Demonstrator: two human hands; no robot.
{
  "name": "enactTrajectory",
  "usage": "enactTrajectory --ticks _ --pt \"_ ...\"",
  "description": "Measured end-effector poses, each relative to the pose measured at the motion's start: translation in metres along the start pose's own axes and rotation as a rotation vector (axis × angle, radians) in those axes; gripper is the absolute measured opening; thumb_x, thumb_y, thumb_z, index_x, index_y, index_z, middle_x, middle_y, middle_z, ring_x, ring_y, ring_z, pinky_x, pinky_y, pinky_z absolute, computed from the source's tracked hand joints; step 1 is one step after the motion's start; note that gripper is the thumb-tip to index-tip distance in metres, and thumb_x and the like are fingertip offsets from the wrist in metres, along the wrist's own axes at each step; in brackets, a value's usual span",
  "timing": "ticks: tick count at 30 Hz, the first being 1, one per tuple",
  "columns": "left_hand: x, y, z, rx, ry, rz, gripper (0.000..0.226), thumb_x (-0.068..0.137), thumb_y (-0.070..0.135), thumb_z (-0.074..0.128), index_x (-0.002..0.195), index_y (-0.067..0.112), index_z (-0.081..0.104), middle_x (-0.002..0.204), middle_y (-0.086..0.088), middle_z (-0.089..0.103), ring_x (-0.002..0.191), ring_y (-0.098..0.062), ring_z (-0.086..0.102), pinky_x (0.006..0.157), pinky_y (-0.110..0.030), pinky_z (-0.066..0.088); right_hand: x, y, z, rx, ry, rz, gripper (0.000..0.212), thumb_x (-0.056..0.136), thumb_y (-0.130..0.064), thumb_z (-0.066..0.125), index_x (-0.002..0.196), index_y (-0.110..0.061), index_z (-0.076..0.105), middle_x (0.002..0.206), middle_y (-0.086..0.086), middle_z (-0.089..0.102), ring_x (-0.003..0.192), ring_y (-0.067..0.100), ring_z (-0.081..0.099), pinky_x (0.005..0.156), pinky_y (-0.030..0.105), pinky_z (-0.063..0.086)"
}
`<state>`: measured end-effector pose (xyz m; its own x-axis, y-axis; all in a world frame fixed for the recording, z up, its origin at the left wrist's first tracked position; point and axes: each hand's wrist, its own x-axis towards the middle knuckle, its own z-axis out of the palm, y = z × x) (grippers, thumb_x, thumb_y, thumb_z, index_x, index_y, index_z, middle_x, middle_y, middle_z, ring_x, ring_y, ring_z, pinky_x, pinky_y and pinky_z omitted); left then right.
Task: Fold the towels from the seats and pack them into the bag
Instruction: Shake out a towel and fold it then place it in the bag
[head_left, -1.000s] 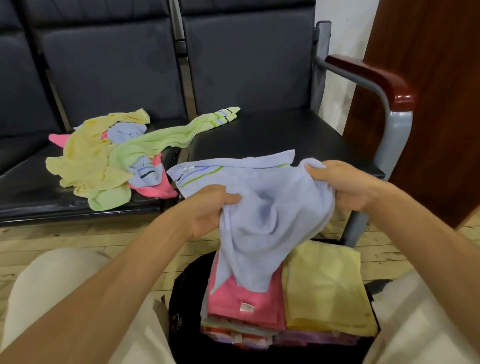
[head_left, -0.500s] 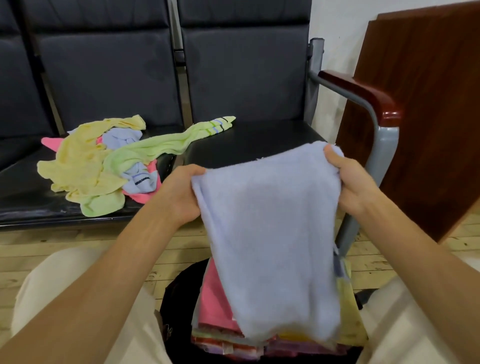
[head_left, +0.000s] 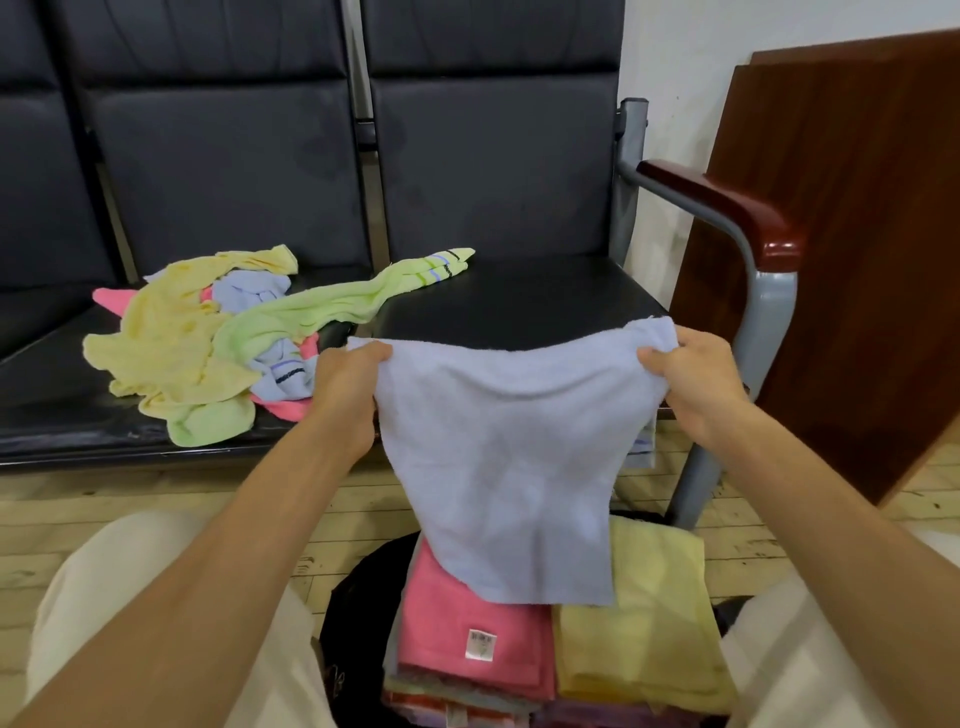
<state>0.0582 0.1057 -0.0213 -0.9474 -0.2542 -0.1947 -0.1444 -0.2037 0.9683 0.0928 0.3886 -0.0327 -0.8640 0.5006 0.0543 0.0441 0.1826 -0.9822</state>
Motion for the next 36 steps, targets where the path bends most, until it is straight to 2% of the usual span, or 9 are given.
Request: enactTrajectory --ticks 3,6,9,14,18,21,28,33,36 --pt "-0.005 0.002 0.001 0.019 0.028 0.099 0.019 0.090 0.012 0.061 0.107 0.012 0.053 0.103 -0.003 0.057 0.097 -0.022 0.057 0.069 -0.030 0.049 0.000 0.004 0.001 -0.435 0.060 -0.283 0.018 0.099 -0.003 0.045 0.099 -0.012 0.061 0.090 0.004 0.060 0.089 0.023 0.059 0.074 0.027 0.049" --pt "0.001 0.006 -0.003 0.009 0.007 0.160 0.053 0.086 0.014 0.065 0.133 0.027 0.046 0.126 0.002 0.049 0.110 -0.021 0.051 0.088 -0.038 0.050 0.007 0.008 -0.001 -0.580 0.071 -0.261 0.022 0.103 -0.016 0.041 0.116 -0.010 0.058 0.106 0.011 0.059 0.102 0.029 0.058 0.087 0.041 0.050" --pt "0.002 0.014 -0.003 -0.015 -0.059 0.111 0.031 0.082 0.022 0.068 0.113 0.022 0.068 0.115 0.003 0.065 0.105 -0.019 0.060 0.091 -0.040 0.051 0.007 0.002 -0.001 -0.324 0.110 -0.089 0.029 0.101 -0.029 0.046 0.104 -0.005 0.062 0.095 0.013 0.060 0.090 0.026 0.058 0.083 0.041 0.046" --pt "0.003 0.010 -0.001 0.134 0.025 0.107 0.016 0.091 0.030 0.060 0.079 0.024 0.068 0.092 0.000 0.064 0.083 -0.017 0.056 0.064 -0.028 0.044 0.001 -0.012 0.000 0.175 0.108 0.242 0.032 0.092 -0.035 0.063 0.118 -0.018 0.054 0.106 -0.002 0.055 0.103 0.022 0.054 0.089 0.038 0.047" --pt "0.009 0.005 -0.009 -0.006 -0.127 -0.016 0.017 0.096 0.020 0.054 0.107 0.021 0.067 0.116 -0.004 0.063 0.104 -0.022 0.060 0.088 -0.037 0.052 -0.007 -0.010 -0.002 0.108 0.092 0.085 0.061 0.084 -0.031 0.074 0.139 -0.025 0.047 0.139 0.001 0.048 0.125 0.028 0.047 0.105 0.050 0.043" --pt "0.016 0.000 -0.014 -0.017 -0.200 -0.046 0.030 0.098 0.011 0.046 0.121 0.023 0.061 0.117 -0.001 0.062 0.106 -0.022 0.061 0.085 -0.036 0.054 -0.010 -0.009 -0.003 0.045 -0.022 -0.011 0.035 0.086 -0.021 0.071 0.120 -0.029 0.066 0.132 -0.002 0.055 0.121 0.024 0.049 0.101 0.050 0.046" --pt "0.008 0.000 -0.011 0.142 -0.235 0.116 0.032 0.091 0.005 0.054 0.109 0.027 0.069 0.120 0.000 0.062 0.108 -0.020 0.058 0.092 -0.037 0.051 -0.026 -0.002 0.005 -0.051 -0.191 -0.086 0.028 0.084 -0.006 0.071 0.096 -0.031 0.072 0.111 -0.012 0.060 0.113 0.018 0.053 0.102 0.049 0.047" --pt "0.008 0.032 -0.008 0.196 -0.206 0.176 0.020 0.084 0.031 0.063 0.099 0.028 0.076 0.113 0.003 0.067 0.106 -0.017 0.059 0.096 -0.034 0.048 -0.018 -0.024 0.001 -0.198 -0.088 -0.208 0.021 0.092 -0.007 0.061 0.097 -0.026 0.070 0.111 -0.007 0.059 0.102 0.009 0.050 0.102 0.039 0.044" --pt "0.012 0.063 -0.008 0.253 -0.189 0.340 0.020 0.091 0.018 0.055 0.088 0.024 0.074 0.112 0.000 0.067 0.108 -0.015 0.058 0.090 -0.026 0.050 0.000 -0.057 -0.012 -0.346 0.013 -0.343 0.019 0.092 -0.009 0.063 0.103 -0.022 0.070 0.122 0.002 0.062 0.115 0.017 0.052 0.105 0.035 0.038"
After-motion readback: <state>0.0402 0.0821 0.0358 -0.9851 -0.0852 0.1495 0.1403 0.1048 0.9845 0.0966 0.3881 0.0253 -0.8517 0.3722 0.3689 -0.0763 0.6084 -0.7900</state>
